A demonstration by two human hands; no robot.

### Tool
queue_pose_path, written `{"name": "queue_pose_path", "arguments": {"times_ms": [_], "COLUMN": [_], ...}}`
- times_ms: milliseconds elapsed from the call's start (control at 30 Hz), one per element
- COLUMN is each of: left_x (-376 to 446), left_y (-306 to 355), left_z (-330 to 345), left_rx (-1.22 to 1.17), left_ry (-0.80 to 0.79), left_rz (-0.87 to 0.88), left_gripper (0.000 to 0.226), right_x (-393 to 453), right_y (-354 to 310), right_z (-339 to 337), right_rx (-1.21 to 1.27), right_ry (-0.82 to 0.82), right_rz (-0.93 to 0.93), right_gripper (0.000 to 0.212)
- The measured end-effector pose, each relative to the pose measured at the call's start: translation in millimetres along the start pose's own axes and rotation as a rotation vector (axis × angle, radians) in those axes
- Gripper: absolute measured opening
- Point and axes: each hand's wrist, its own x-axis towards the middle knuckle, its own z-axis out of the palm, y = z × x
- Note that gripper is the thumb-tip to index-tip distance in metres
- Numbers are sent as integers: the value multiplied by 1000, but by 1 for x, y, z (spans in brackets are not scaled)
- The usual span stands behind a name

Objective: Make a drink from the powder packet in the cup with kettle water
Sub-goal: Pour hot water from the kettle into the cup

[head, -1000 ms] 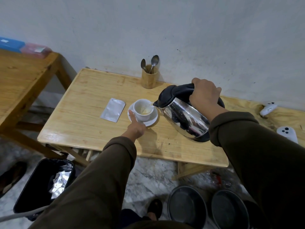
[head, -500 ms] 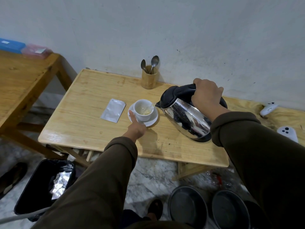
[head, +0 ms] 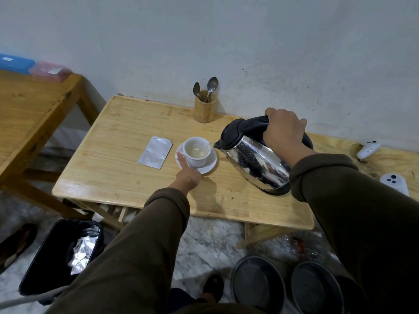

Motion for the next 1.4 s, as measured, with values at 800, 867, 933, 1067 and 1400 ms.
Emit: {"name": "queue_pose_path", "arguments": {"times_ms": [800, 867, 933, 1067, 1400], "left_x": [-10, -11, -15, -15, -14], "left_y": [8, 10, 12, 10, 10], "left_z": [8, 11, 13, 15, 34], "left_rx": [-313, -278, -231, 16, 78], "left_ry": [42, 21, -17, -4, -1], "left_rz": [-110, -119, -103, -28, -104], "left_gripper": [64, 67, 67, 78, 77], "right_x": [-2, -4, -7, -15, -36], "right_y": [25, 29, 33, 43, 78], "right_z": [0, 0, 1, 5, 23], "right_rx": [204, 247, 286, 376, 670], "right_ry": [18, 25, 43, 105, 219], "right_rz": [129, 158, 183, 271, 665], "right_gripper": [23, 28, 29, 26, 21]}}
